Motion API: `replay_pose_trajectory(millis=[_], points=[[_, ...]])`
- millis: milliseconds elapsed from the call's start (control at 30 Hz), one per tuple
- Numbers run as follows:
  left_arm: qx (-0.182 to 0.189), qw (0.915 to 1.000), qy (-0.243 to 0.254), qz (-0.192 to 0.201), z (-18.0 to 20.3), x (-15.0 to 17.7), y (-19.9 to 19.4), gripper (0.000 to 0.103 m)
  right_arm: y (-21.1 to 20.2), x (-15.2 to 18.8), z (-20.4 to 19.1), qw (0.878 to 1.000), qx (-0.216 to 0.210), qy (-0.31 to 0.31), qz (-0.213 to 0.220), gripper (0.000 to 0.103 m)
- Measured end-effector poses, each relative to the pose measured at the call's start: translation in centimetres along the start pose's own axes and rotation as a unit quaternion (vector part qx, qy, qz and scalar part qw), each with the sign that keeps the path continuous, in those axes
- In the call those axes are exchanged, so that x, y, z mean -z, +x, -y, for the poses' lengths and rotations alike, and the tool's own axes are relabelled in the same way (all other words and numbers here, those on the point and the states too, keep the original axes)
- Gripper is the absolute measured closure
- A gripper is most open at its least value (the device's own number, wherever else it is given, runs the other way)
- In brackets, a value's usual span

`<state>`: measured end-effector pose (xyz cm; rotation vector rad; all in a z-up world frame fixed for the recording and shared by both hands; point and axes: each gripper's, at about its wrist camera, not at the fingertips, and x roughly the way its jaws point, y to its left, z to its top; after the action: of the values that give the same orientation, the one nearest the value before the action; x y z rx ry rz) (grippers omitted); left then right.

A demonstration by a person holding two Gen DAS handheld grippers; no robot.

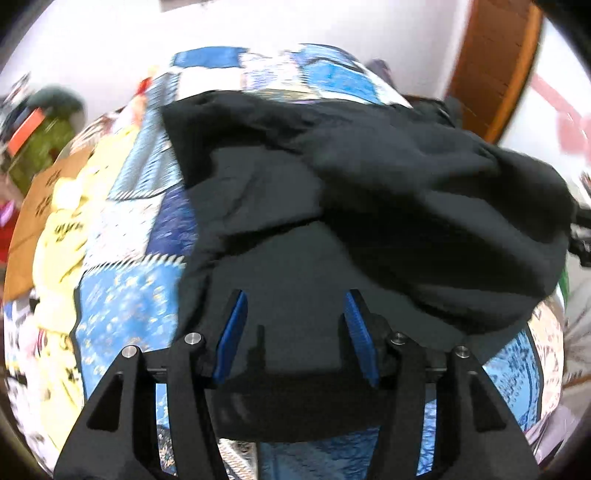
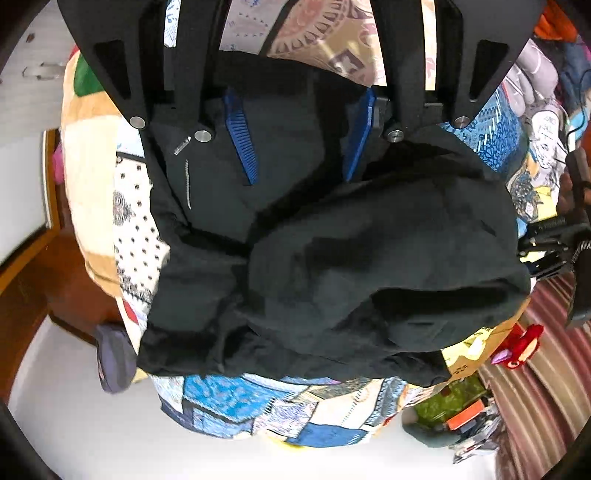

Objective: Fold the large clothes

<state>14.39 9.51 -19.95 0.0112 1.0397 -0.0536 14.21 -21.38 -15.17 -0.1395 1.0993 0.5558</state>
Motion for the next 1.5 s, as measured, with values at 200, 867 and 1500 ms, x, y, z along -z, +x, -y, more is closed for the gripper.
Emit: replay_pose_trajectory(millis=[200,867,1500], points=[[-0.016,0.9973,-0.06,0.039,-3.9,-2.6,-1.2,0.049,-1.0,0.5,2.0,1.0,0.017,0.011,-0.003,0.057],[-0.038,0.9947,-0.095,0.01,-8.0,-15.7,12.6,0.049,10.5,-14.4,9.6,0.99,-0.004,0.138,0.009,0.056],[-0.019,0.9931,-0.116,-0.008,-9.1,-16.2,13.6,0.049,10.0,-15.3,10.1,0.987,0.011,0.154,0.031,0.055]])
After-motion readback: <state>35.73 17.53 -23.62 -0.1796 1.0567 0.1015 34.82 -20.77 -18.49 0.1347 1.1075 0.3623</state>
